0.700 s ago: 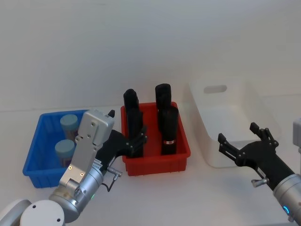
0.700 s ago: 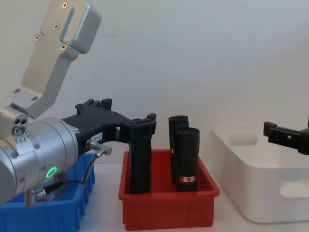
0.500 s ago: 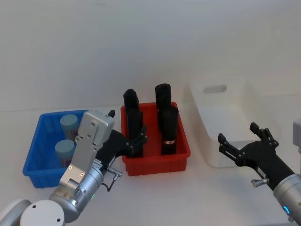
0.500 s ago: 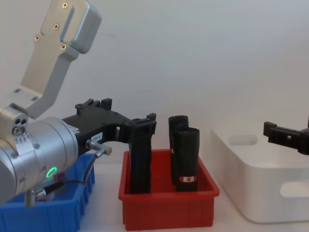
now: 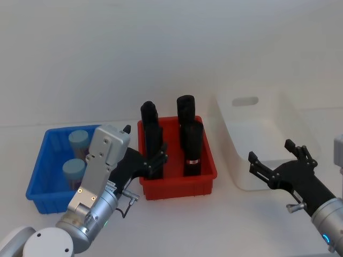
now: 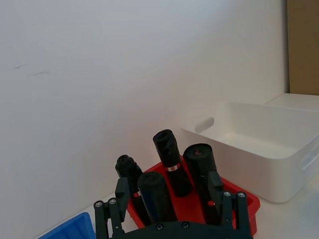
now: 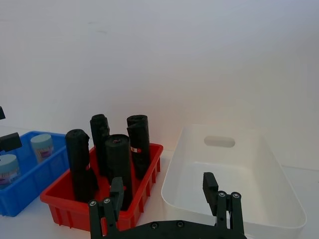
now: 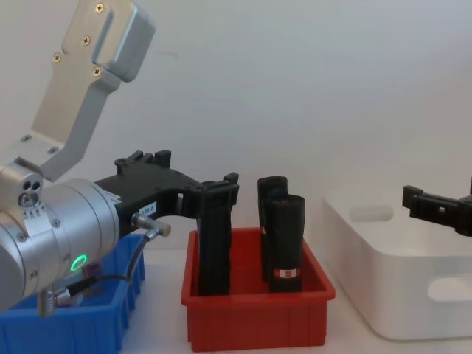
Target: Pick the cotton swabs from the blue box and place them into the white box.
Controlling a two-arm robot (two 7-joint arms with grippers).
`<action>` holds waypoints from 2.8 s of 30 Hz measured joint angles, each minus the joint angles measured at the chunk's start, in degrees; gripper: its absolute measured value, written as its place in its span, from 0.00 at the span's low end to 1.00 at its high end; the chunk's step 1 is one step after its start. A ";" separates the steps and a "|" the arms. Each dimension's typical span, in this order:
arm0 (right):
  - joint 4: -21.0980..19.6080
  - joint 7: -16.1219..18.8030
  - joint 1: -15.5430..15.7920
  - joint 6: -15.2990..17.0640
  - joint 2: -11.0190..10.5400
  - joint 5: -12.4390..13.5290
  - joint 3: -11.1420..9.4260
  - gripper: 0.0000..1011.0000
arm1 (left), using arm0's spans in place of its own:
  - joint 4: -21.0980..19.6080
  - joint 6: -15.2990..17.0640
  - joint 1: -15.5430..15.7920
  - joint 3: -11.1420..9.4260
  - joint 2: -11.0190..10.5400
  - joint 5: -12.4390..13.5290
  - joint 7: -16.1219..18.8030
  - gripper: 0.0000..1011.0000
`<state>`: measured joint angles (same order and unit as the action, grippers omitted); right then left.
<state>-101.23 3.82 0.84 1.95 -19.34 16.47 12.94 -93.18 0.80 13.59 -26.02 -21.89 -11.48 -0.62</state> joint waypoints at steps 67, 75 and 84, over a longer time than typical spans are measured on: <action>0.00 0.00 0.00 0.00 0.00 0.00 -0.01 0.99 | 7.46 3.39 3.58 4.20 -0.14 -6.90 -1.75 0.99; 0.00 0.00 0.00 0.00 0.00 0.00 0.00 0.99 | 11.27 4.55 5.11 5.63 0.03 -8.61 -1.75 0.99; 0.00 0.00 0.00 0.00 0.00 0.00 0.00 0.99 | 13.93 6.11 5.83 6.98 -0.28 -9.64 -0.56 0.99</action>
<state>-101.23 3.82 0.84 1.95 -19.33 16.47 12.94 -79.24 6.91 19.42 -19.05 -22.17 -21.12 -1.18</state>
